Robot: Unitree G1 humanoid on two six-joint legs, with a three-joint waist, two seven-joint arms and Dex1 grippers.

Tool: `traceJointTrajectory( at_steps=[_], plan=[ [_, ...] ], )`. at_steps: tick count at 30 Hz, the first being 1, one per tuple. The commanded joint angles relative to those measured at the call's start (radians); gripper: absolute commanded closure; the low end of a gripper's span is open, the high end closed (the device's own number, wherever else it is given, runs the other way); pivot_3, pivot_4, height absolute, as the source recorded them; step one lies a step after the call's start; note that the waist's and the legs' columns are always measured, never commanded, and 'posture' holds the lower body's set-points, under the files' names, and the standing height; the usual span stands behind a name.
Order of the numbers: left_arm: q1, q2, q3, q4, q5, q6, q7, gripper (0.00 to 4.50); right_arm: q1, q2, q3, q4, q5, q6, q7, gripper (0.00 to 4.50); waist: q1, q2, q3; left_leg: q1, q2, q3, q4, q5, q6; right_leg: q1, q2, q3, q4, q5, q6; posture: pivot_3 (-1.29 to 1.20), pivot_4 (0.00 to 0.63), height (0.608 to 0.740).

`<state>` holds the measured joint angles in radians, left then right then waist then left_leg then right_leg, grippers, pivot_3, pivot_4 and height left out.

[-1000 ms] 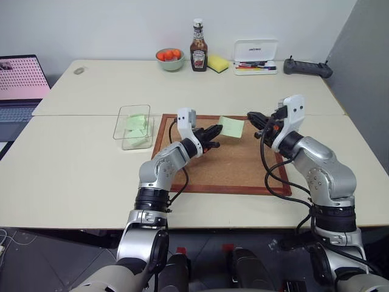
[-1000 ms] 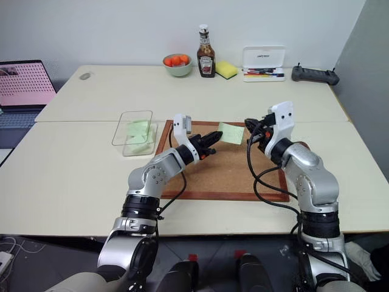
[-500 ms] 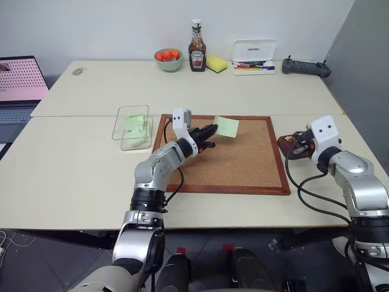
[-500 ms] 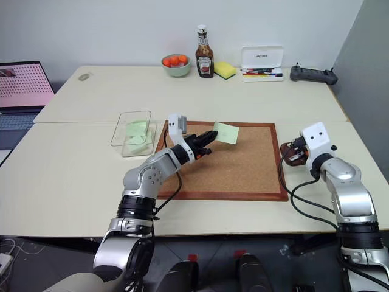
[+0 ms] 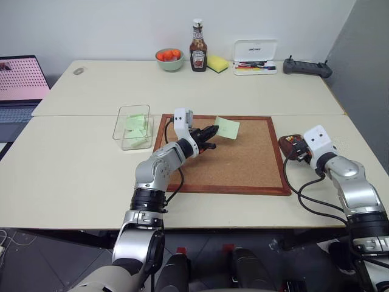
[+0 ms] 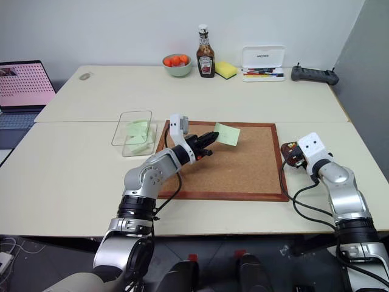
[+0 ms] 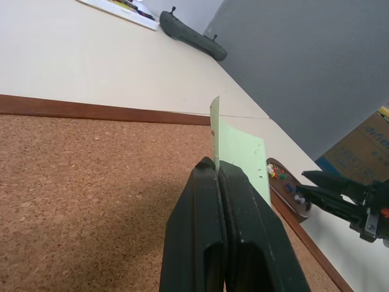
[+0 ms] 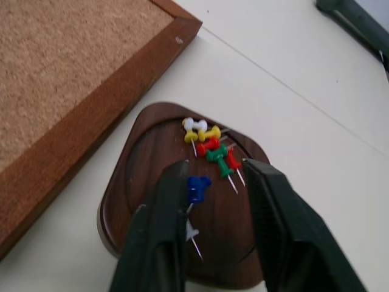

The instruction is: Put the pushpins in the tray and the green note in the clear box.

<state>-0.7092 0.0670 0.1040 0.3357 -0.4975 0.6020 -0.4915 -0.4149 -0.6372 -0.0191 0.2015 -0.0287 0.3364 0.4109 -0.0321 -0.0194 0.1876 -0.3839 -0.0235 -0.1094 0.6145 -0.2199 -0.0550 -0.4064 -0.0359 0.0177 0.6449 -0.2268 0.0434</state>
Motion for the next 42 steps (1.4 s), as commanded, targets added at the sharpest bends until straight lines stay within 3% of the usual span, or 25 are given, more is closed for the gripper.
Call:
traceJointTrajectory(
  at_steps=[1, 10, 17, 22, 26, 32, 42],
  plan=[
    [-0.008, 0.003, -0.002, -0.032, 0.005, -0.024, -0.009, 4.50, -0.026, -0.003, -0.020, -0.014, -0.010, -0.017, -0.011, 1.90, 0.000, 0.000, 0.000, 0.000, 0.000, 0.000, 0.000, 0.000, 0.000, 0.000, 0.000, 0.000, 0.000, 0.000, 0.000, 0.00, 0.150, 0.740],
    [-0.026, 0.007, 0.003, -0.029, 0.010, -0.026, -0.009, 4.50, -0.038, -0.014, -0.061, -0.056, 0.001, -0.032, -0.031, 0.05, 0.000, 0.000, 0.000, 0.000, 0.000, 0.000, 0.000, 0.000, 0.000, 0.000, 0.000, 0.000, 0.000, 0.000, 0.000, 0.00, 0.150, 0.740],
    [-0.054, 0.054, 0.034, -0.096, 0.004, -0.023, 0.015, 4.50, -0.037, -0.001, -0.092, -0.170, 0.072, -0.038, 0.028, 0.05, -0.002, 0.000, 0.000, 0.000, 0.000, 0.000, 0.000, 0.000, 0.000, 0.000, 0.000, 0.000, 0.000, 0.000, 0.000, 0.00, 0.150, 0.740],
    [-0.025, 0.190, 0.088, -0.234, 0.014, 0.032, 0.069, 4.50, -0.044, 0.062, -0.051, -0.325, 0.249, 0.001, 0.199, 0.05, -0.011, 0.000, 0.000, 0.001, 0.001, 0.000, 0.000, 0.000, 0.000, 0.000, 0.001, 0.000, 0.000, 0.000, 0.000, 0.00, 0.150, 0.740],
    [0.007, 0.286, 0.118, -0.308, 0.029, 0.088, 0.122, 4.50, -0.069, 0.094, -0.003, -0.375, 0.300, 0.028, 0.264, 0.05, -0.011, 0.000, 0.000, 0.001, 0.001, -0.001, 0.000, 0.000, 0.000, 0.000, 0.001, 0.000, 0.001, 0.000, 0.000, 0.00, 0.150, 0.740],
    [0.091, 0.461, 0.159, -0.341, 0.163, 0.077, 0.223, 4.50, -0.181, 0.171, 0.115, -0.372, 0.379, 0.102, 0.386, 0.05, -0.013, -0.001, 0.001, 0.001, 0.002, -0.001, -0.001, 0.000, 0.000, -0.001, 0.001, -0.001, 0.001, 0.000, 0.000, 0.00, 0.150, 0.740],
    [0.074, 0.480, 0.126, -0.165, 0.286, -0.067, 0.261, 4.50, -0.241, 0.230, 0.217, -0.353, 0.366, 0.139, 0.445, 0.05, 0.008, -0.001, 0.001, -0.001, 0.000, -0.003, -0.001, 0.000, 0.000, -0.001, -0.001, -0.002, -0.001, 0.000, 0.000, 0.00, 0.150, 0.740]
  ],
)
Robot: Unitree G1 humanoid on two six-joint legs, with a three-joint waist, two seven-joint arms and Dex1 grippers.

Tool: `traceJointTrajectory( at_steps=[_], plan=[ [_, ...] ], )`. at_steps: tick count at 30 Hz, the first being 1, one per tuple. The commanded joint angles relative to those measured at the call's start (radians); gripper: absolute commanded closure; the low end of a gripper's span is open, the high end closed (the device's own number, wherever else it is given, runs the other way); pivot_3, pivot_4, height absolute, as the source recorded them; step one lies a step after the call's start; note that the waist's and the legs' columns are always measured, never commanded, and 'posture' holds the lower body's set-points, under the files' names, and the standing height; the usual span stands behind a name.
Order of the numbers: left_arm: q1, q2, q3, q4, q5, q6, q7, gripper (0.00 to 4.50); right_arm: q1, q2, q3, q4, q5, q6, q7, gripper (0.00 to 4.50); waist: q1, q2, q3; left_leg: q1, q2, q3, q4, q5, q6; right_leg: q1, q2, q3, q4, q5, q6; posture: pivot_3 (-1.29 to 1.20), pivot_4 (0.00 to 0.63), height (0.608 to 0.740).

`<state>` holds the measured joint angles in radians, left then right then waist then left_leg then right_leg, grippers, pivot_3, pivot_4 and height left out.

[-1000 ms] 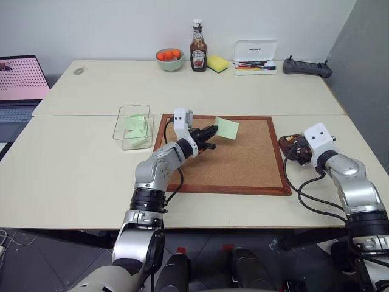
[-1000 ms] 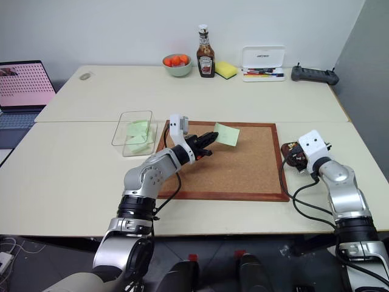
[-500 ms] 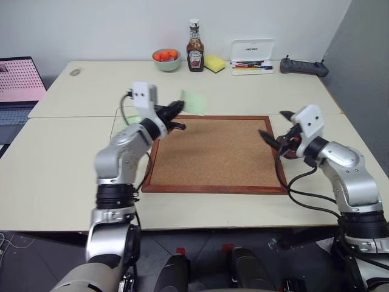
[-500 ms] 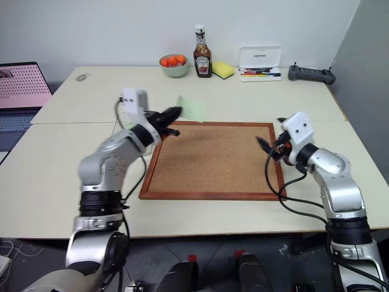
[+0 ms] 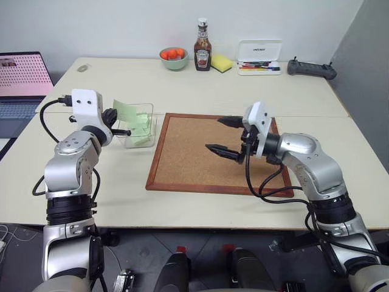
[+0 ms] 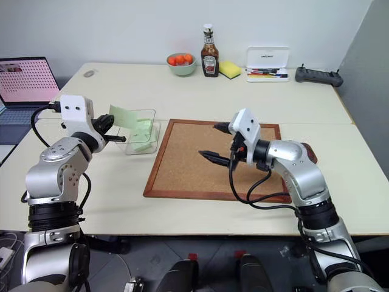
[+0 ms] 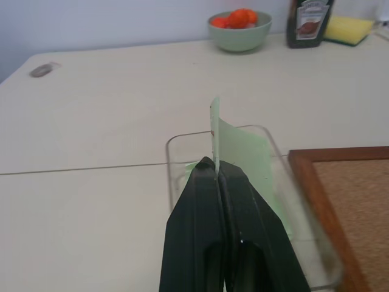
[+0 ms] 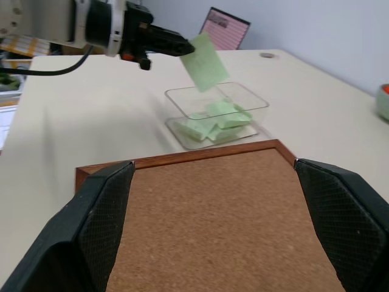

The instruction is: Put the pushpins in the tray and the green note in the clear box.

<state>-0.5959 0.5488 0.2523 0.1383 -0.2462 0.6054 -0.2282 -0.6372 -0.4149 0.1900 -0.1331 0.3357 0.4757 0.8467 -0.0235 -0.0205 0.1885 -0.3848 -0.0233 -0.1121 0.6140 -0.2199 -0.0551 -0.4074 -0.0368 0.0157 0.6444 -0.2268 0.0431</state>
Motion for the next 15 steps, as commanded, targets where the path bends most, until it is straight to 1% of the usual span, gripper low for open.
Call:
traceJointTrajectory(
  at_steps=[1, 6, 10, 15],
  plan=[
    [-0.051, -0.006, -0.026, 0.053, 0.040, -0.083, -0.003, 4.50, -0.019, 0.011, 0.012, -0.020, 0.000, 0.001, 0.007, 0.05, -0.001, 0.000, 0.000, 0.000, 0.000, 0.000, 0.000, 0.000, 0.000, 0.000, 0.000, 0.000, 0.000, 0.000, 0.000, 0.00, 0.150, 0.740],
    [-0.095, -0.018, -0.042, 0.154, 0.064, -0.136, -0.005, 4.50, -0.007, 0.021, 0.023, -0.039, -0.002, 0.011, -0.008, 0.05, -0.005, 0.000, 0.000, 0.000, 0.001, 0.000, 0.000, 0.000, 0.000, -0.001, 0.000, 0.000, 0.001, 0.000, 0.000, 0.00, 0.150, 0.740],
    [-0.108, -0.023, -0.051, 0.193, 0.086, -0.158, 0.010, 4.50, 0.003, 0.020, 0.022, -0.052, -0.004, 0.021, -0.015, 0.05, -0.008, 0.000, 0.000, 0.000, 0.001, 0.000, 0.000, 0.000, 0.000, -0.001, 0.000, 0.000, 0.001, 0.000, 0.000, 0.00, 0.150, 0.740],
    [-0.109, -0.038, -0.053, 0.199, 0.088, -0.157, 0.007, 3.66, 0.009, 0.014, 0.019, -0.065, -0.003, 0.032, -0.022, 0.00, -0.008, 0.000, 0.000, 0.000, 0.001, 0.000, 0.000, 0.000, 0.000, -0.001, 0.000, 0.000, 0.001, 0.000, 0.000, 0.00, 0.150, 0.740]
  ],
)
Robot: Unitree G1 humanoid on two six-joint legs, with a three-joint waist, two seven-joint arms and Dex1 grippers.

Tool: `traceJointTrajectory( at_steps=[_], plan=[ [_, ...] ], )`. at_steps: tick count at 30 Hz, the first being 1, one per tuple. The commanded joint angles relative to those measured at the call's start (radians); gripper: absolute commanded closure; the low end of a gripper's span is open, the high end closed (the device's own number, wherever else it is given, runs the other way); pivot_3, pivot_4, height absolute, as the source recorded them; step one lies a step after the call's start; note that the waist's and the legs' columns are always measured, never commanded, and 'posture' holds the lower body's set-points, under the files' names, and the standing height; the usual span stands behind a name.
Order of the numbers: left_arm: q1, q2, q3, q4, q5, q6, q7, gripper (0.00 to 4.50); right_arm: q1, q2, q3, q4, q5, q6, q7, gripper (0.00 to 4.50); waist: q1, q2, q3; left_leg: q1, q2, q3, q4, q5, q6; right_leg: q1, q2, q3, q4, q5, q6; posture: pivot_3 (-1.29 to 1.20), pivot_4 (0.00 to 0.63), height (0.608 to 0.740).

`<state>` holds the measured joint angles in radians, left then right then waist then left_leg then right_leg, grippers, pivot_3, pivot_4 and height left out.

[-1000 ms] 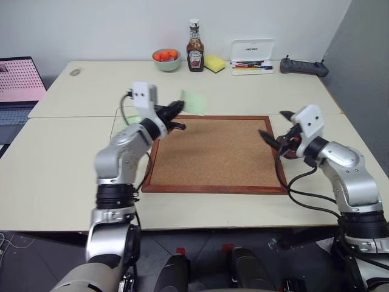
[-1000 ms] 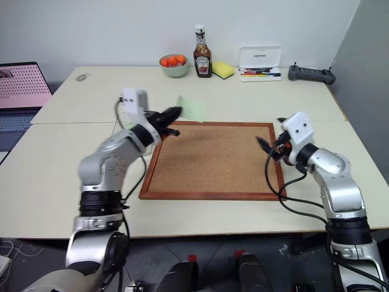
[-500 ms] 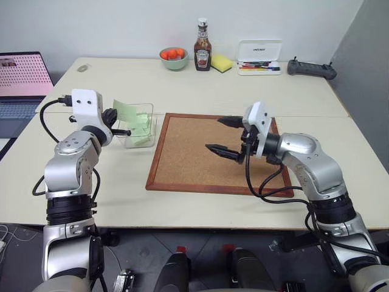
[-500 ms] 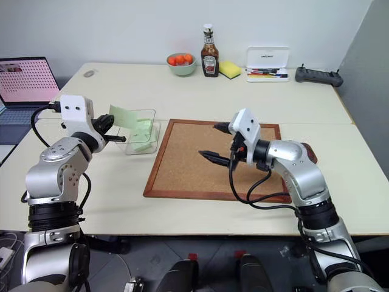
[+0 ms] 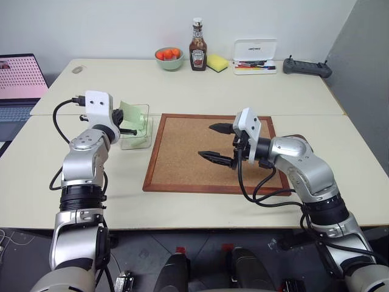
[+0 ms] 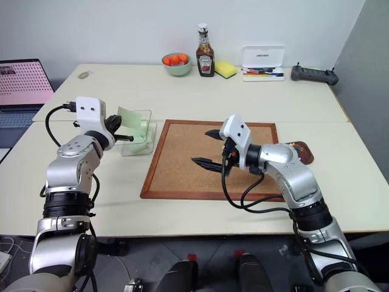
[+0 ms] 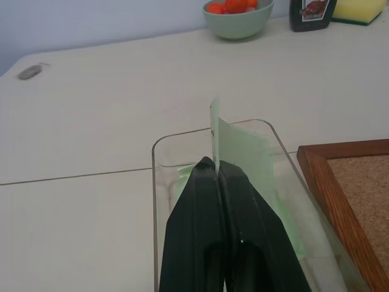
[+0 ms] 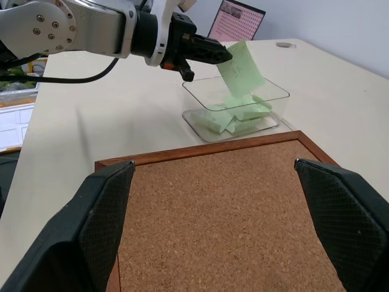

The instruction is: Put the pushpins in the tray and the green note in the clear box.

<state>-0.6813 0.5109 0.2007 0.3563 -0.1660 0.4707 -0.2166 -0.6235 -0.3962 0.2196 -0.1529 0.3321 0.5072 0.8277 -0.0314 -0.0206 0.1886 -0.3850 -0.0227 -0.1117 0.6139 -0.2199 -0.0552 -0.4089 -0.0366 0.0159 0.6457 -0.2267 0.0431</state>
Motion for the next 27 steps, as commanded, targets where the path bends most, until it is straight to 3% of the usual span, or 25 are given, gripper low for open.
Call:
traceJointTrajectory(
  at_steps=[1, 12, 18, 27],
  plan=[
    [-0.025, -0.001, 0.000, -0.017, 0.008, -0.023, -0.006, 3.43, -0.005, -0.004, -0.010, -0.045, 0.000, 0.002, -0.004, 0.00, 0.000, 0.000, 0.000, 0.000, 0.000, 0.000, 0.000, 0.000, 0.000, 0.000, 0.000, 0.000, 0.000, 0.000, 0.000, 0.00, 0.150, 0.740],
    [-0.019, -0.003, 0.007, -0.031, 0.007, 0.007, -0.014, 1.38, -0.009, -0.009, -0.020, -0.036, -0.003, 0.002, -0.008, 0.00, 0.000, 0.000, 0.000, 0.000, 0.000, 0.000, 0.000, 0.000, 0.000, 0.000, 0.000, 0.000, 0.000, 0.000, 0.000, 0.00, 0.150, 0.740],
    [-0.013, 0.015, -0.033, -0.009, 0.010, 0.053, -0.096, 0.14, -0.014, -0.009, -0.021, -0.029, -0.007, -0.004, -0.009, 0.00, 0.000, 0.000, 0.000, 0.000, 0.000, 0.000, 0.000, 0.000, 0.000, 0.000, 0.000, 0.000, 0.001, 0.000, 0.000, 0.00, 0.150, 0.740],
    [-0.026, 0.049, -0.079, 0.057, 0.066, 0.022, -0.134, 0.06, -0.015, -0.003, -0.023, -0.027, -0.016, -0.009, -0.016, 0.00, -0.001, 0.000, 0.000, 0.000, 0.000, 0.000, 0.000, 0.000, 0.000, 0.000, 0.000, 0.000, 0.000, 0.000, 0.000, 0.00, 0.150, 0.740]
  ],
)
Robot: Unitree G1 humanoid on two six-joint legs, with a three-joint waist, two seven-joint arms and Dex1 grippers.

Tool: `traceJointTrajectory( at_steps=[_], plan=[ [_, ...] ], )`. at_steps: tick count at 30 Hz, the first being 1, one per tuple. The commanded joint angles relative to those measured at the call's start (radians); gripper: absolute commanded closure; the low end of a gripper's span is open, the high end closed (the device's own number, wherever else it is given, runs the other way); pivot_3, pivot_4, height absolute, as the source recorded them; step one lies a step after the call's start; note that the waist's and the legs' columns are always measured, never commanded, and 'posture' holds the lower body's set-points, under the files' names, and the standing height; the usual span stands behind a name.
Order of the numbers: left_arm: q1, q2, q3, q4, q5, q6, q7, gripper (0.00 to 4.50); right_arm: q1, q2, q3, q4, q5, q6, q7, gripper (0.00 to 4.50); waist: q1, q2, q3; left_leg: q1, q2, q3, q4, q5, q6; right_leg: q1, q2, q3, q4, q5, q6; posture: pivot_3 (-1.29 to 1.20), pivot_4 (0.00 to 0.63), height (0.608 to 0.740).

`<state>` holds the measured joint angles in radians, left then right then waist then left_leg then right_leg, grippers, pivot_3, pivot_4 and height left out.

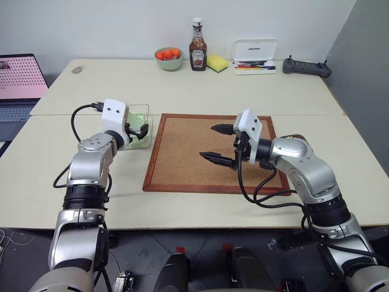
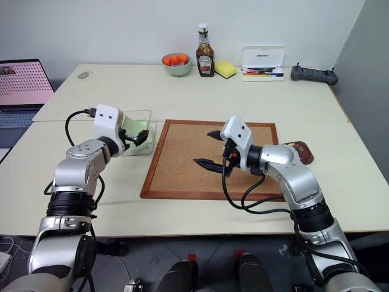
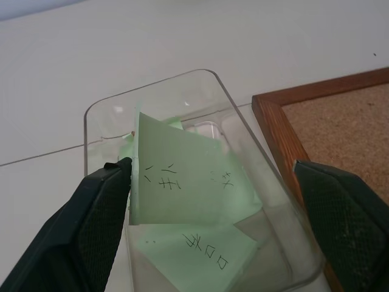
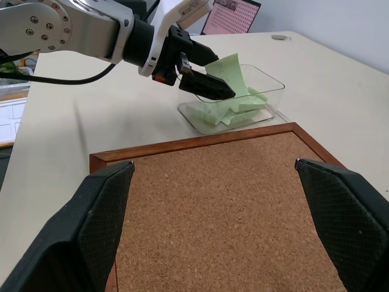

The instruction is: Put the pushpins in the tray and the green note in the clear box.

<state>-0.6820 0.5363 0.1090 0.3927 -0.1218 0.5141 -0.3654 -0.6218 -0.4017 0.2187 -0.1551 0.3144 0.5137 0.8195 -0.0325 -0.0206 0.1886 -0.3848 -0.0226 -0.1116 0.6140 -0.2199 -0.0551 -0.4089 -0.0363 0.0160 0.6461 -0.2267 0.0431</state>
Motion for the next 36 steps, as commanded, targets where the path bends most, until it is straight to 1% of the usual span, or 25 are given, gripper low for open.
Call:
traceJointTrajectory(
  at_steps=[1, 7, 11, 14, 17, 22, 25, 26, 31, 33, 36],
  plan=[
    [-0.027, 0.028, 0.016, 0.029, 0.024, -0.025, 0.017, 0.06, -0.016, 0.002, -0.022, -0.025, 0.001, -0.015, -0.008, 0.00, 0.000, 0.000, 0.000, 0.000, 0.000, 0.000, 0.000, 0.000, 0.000, 0.000, 0.000, 0.000, 0.000, 0.000, 0.000, 0.00, 0.150, 0.740],
    [-0.027, 0.070, 0.022, 0.074, 0.038, -0.025, 0.010, 0.06, -0.012, -0.001, -0.023, -0.029, -0.001, -0.012, -0.007, 0.00, -0.001, 0.000, 0.000, 0.000, 0.000, 0.000, 0.000, 0.000, 0.000, 0.000, 0.000, 0.000, 0.001, 0.000, 0.000, 0.00, 0.150, 0.740],
    [-0.042, 0.100, 0.046, 0.111, 0.019, -0.027, -0.003, 0.06, -0.014, -0.002, -0.023, -0.025, -0.002, -0.015, -0.004, 0.00, -0.001, 0.000, 0.000, 0.000, 0.000, 0.000, 0.000, 0.000, 0.000, 0.000, 0.000, 0.000, 0.000, 0.000, 0.000, 0.00, 0.150, 0.740],
    [-0.051, 0.106, 0.063, 0.122, 0.004, -0.014, -0.007, 0.06, -0.016, -0.002, -0.023, -0.023, -0.003, -0.017, -0.003, 0.00, 0.000, 0.000, 0.000, 0.000, 0.000, 0.000, 0.000, 0.000, 0.000, 0.000, 0.000, 0.000, 0.000, 0.000, 0.000, 0.00, 0.150, 0.740],
    [-0.062, 0.120, 0.053, 0.151, 0.018, -0.012, -0.012, 0.06, -0.020, 0.002, -0.023, -0.017, -0.005, -0.021, -0.003, 0.00, 0.000, 0.000, 0.000, 0.000, 0.000, 0.000, 0.000, 0.000, 0.000, 0.000, 0.000, 0.000, 0.000, 0.000, 0.000, 0.00, 0.150, 0.740],
    [-0.073, 0.116, 0.058, 0.145, 0.018, -0.054, -0.009, 0.06, -0.021, 0.005, -0.027, -0.018, -0.007, -0.024, -0.012, 0.00, 0.000, 0.000, 0.000, 0.000, 0.000, 0.000, 0.000, 0.000, 0.000, 0.000, 0.000, 0.000, 0.000, 0.000, 0.000, 0.00, 0.150, 0.740],
    [-0.067, 0.103, 0.069, 0.091, -0.004, -0.091, -0.028, 0.06, -0.018, 0.004, -0.036, -0.023, -0.006, -0.023, -0.020, 0.00, 0.000, 0.000, 0.000, 0.000, 0.000, 0.000, 0.000, 0.000, 0.000, 0.000, 0.000, 0.000, 0.000, 0.000, 0.000, 0.00, 0.150, 0.740],
    [-0.050, 0.100, 0.070, 0.045, -0.025, -0.089, -0.057, 0.06, -0.013, 0.000, -0.044, -0.026, -0.004, -0.021, -0.024, 0.00, 0.000, 0.000, 0.000, 0.000, 0.000, 0.000, 0.000, 0.000, 0.000, 0.000, 0.000, 0.000, 0.000, 0.000, 0.000, 0.00, 0.150, 0.740],
    [0.107, 0.131, 0.056, -0.218, -0.131, -0.084, -0.279, 0.06, 0.034, -0.035, -0.096, -0.061, 0.017, 0.002, -0.026, 0.00, 0.000, 0.000, 0.000, -0.001, 0.000, 0.000, 0.000, 0.000, 0.000, -0.001, -0.001, 0.001, 0.000, 0.000, 0.000, 0.00, 0.150, 0.740],
    [0.167, 0.146, 0.055, -0.313, -0.156, -0.076, -0.327, 0.06, 0.054, -0.055, -0.117, -0.074, 0.025, 0.014, -0.024, 0.00, -0.001, 0.000, 0.000, -0.001, 0.000, 0.001, -0.001, 0.000, 0.000, -0.001, -0.001, 0.001, -0.001, 0.000, 0.000, 0.00, 0.150, 0.740],
    [0.217, 0.158, 0.059, -0.397, -0.197, -0.053, -0.385, 0.06, 0.087, -0.091, -0.143, -0.086, 0.033, 0.026, -0.017, 0.00, 0.000, 0.000, 0.000, -0.002, 0.001, 0.001, -0.001, 0.000, 0.000, -0.002, -0.001, 0.001, 0.000, 0.000, -0.001, 0.00, 0.150, 0.740]
  ],
)
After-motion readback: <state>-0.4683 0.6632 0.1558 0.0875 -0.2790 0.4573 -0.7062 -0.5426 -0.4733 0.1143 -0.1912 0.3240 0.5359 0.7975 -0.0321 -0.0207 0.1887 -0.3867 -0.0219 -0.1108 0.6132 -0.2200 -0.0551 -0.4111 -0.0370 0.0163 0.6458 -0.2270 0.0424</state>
